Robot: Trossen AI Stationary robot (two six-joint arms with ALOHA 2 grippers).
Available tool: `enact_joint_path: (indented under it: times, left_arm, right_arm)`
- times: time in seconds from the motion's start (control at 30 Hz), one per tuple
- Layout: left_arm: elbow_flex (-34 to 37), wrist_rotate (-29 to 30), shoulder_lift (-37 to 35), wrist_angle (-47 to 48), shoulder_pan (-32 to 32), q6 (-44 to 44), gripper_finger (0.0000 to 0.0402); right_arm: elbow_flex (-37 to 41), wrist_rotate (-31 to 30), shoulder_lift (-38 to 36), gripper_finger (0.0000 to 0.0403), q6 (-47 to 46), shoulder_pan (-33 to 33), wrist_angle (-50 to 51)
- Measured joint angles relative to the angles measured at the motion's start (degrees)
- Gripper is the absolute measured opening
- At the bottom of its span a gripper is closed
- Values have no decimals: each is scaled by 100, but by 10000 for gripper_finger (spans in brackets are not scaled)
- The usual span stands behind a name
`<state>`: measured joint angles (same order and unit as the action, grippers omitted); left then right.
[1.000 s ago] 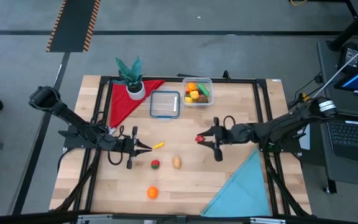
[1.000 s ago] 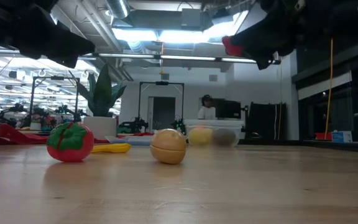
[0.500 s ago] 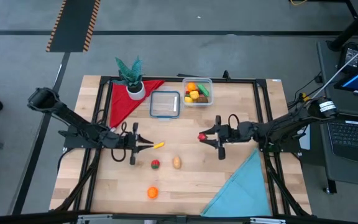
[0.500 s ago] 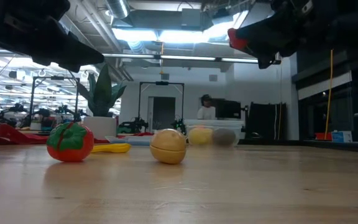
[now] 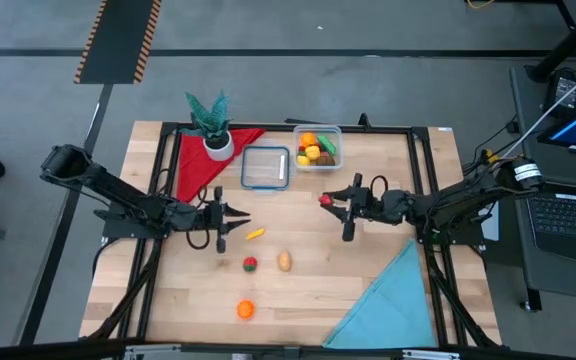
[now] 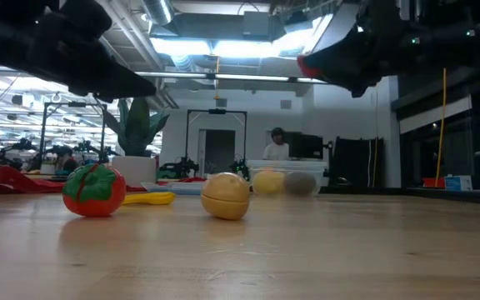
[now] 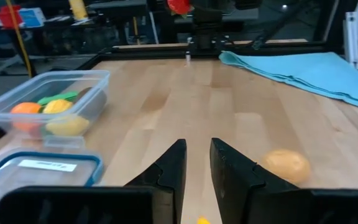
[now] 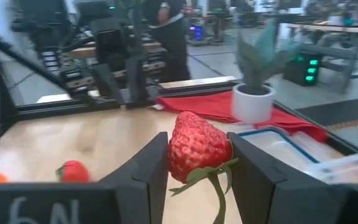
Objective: Pick and placing Produce into tupperware
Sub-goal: Put the right strawberry into the transparent bin
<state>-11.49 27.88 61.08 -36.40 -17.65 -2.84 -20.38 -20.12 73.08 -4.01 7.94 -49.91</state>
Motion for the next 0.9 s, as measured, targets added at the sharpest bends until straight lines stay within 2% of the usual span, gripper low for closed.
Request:
enact_joint_path:
  times: [0.13,0.37,0.53,0.73,0.9]
  left_arm:
    - [0,-2,0,-2,173,-8,65]
    - [0,1,0,-2,407,-13,47]
    - [0,0,0,0,490,-15,35]
    - [0,0,0,14,544,-17,23]
    - [0,-2,2,131,543,-36,16]
  right_arm:
    - [-2,-420,0,139,0,-65,2]
    - [-2,-2156,2,139,-178,-93,279]
    - [-2,-2845,4,139,-595,-198,493]
    - [-2,-2958,4,139,-941,-431,623]
    - [-88,-2390,4,139,-1104,-750,813]
